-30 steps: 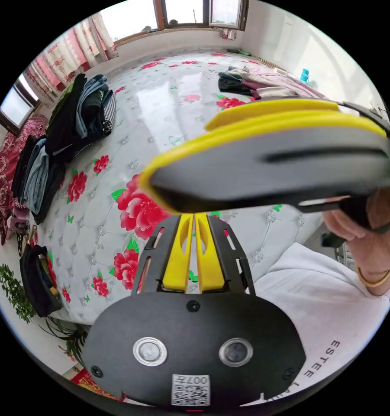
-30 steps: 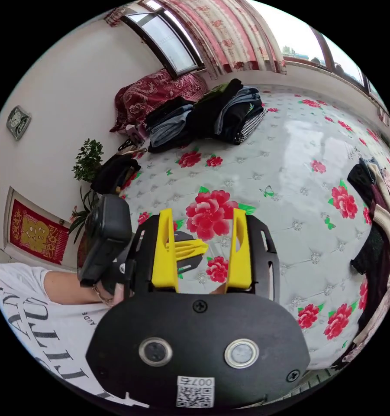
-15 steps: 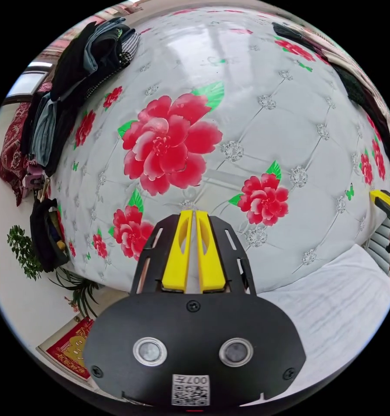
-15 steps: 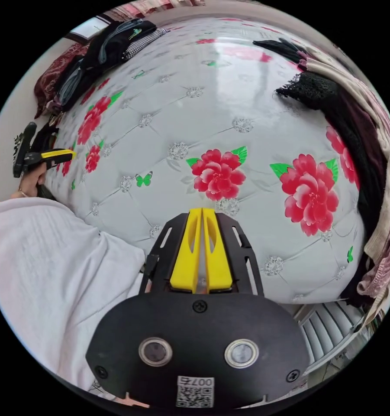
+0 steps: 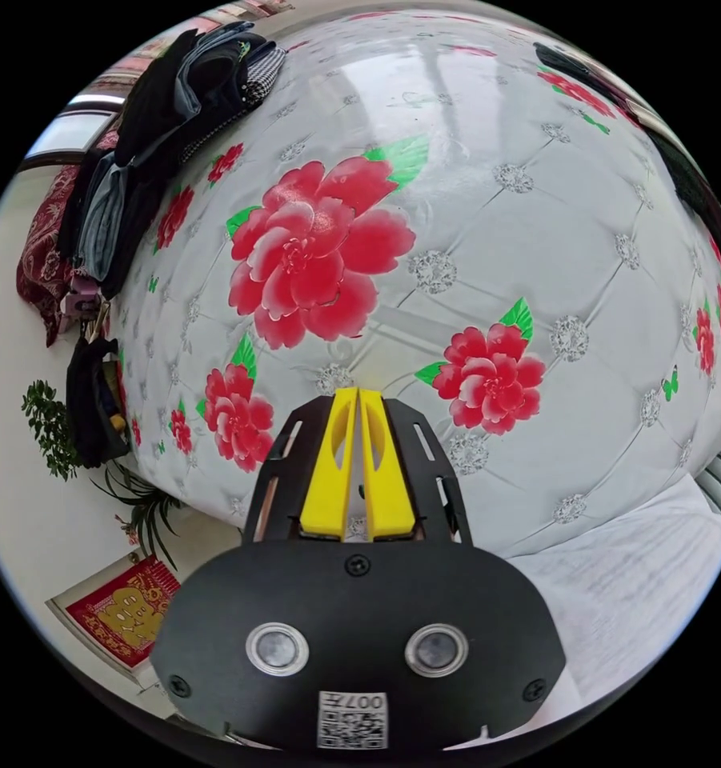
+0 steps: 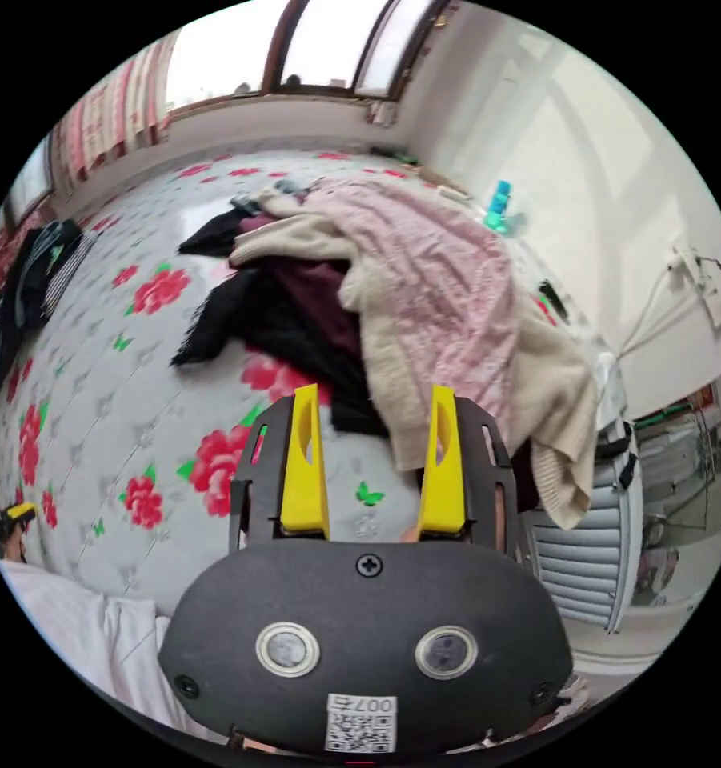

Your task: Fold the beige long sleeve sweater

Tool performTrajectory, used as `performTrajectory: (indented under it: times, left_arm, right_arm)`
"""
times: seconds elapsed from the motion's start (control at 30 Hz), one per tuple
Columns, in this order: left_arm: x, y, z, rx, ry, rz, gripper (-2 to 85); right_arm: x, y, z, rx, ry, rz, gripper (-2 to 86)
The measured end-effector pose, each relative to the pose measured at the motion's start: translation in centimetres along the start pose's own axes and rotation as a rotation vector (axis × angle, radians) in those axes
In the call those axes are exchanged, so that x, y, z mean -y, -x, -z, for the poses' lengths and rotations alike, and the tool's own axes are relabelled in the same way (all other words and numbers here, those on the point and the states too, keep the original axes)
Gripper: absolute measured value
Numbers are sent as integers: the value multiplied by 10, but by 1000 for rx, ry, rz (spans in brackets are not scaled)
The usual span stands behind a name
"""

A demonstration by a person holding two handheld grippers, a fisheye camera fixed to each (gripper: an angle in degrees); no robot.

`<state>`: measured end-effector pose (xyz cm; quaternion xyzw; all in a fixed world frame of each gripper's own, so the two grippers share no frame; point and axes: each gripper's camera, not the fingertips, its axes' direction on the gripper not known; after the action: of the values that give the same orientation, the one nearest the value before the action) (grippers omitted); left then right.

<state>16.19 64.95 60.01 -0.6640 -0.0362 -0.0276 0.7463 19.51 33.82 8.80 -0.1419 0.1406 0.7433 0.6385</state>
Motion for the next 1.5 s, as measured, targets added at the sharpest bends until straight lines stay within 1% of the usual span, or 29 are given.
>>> performTrajectory:
  times: [0.03, 0.07, 0.13, 0.17, 0.2, 0.23, 0.3, 0.37, 0.47, 0.53, 0.57, 0.6, 0.63, 0.67, 0.73, 0.8, 0.83, 0.87, 0.93, 0.97, 1.13, 1.2, 1.3, 1.37, 1.43, 1.5]
  left_arm:
    - [1, -1, 0, 1, 1, 3, -10]
    - [2, -2, -1, 1, 2, 10, -10]
    - [4, -4, -2, 3, 4, 19, -10]
    - [6, -5, -2, 6, 4, 25, -10]
    - [6, -6, -2, 7, 5, 28, -10]
    - [8, -7, -3, 10, 6, 30, -10]
    - [11, -8, -3, 8, 8, 45, -10]
    - [12, -9, -4, 9, 9, 54, -10]
    - [16, -14, -4, 26, 14, 55, -10]
    - [19, -16, -5, 37, 20, 52, -10]
    - [21, -17, -5, 42, 25, 51, -10]
    - [21, -18, -5, 45, 27, 51, -10]
    - [23, -19, -5, 49, 31, 51, -10]
    - [24, -19, -5, 52, 33, 53, -10]
    - [26, -19, -5, 54, 35, 52, -10]
    - [27, -17, -5, 45, 35, 63, -10]
    - [27, -16, -5, 40, 35, 69, -10]
    - [27, -13, -4, 27, 33, 83, -10]
    - [27, -10, -4, 13, 30, 101, -10]
    - [27, -8, -4, 9, 27, 108, -10]
    - [26, -6, -3, 21, 20, 94, -10]
    - [28, -6, -2, 31, 33, 79, -10]
    - [30, -2, -1, 33, 48, 81, -10]
    - [27, 2, 0, 23, 41, 98, -10]
    - [24, 7, 1, 23, 32, 109, -10]
    - [17, 13, 4, 13, 23, 108, -10]
  right_arm:
    - [14, -28, 4, -55, -15, -77, 148]
    - [21, -41, 2, -65, -6, -116, 149]
    - [44, -79, -27, -17, 139, -206, 145]
    - [47, -84, -38, 4, 188, -215, 139]
    - [52, -88, -57, 37, 275, -206, 126]
    - [58, -82, -63, -10, 307, -172, 109]
    - [70, -68, -59, -69, 326, -120, 83]
    - [84, -51, -44, -60, 322, -57, 63]
    - [107, -19, 8, 36, 210, 57, 45]
    - [135, 8, 66, 189, 66, 158, 39]
    - [143, 14, 82, 229, 22, 182, 39]
    - [163, 22, 114, 314, -69, 215, 40]
    - [185, 24, 142, 395, -163, 217, 43]
    - [197, 22, 155, 432, -215, 212, 46]
    - [243, 0, 199, 524, -426, 100, 63]
    - [269, -19, 219, 517, -551, 31, 88]
    - [285, -27, 221, 481, -566, 9, 109]
    - [293, -30, 219, 457, -552, 10, 119]
    - [312, -36, 193, 382, -414, 9, 138]
    - [311, -38, 184, 363, -385, 12, 141]
    - [261, -73, 102, 128, -154, -46, 160]
    - [243, -90, 84, 83, -89, -78, 170]
    - [226, -112, 59, 83, 13, -119, 188]
    - [223, -110, 45, 101, 65, -99, 197]
    - [225, -85, 26, 193, 146, -16, 201]
    - [227, -46, 21, 236, 152, 98, 194]
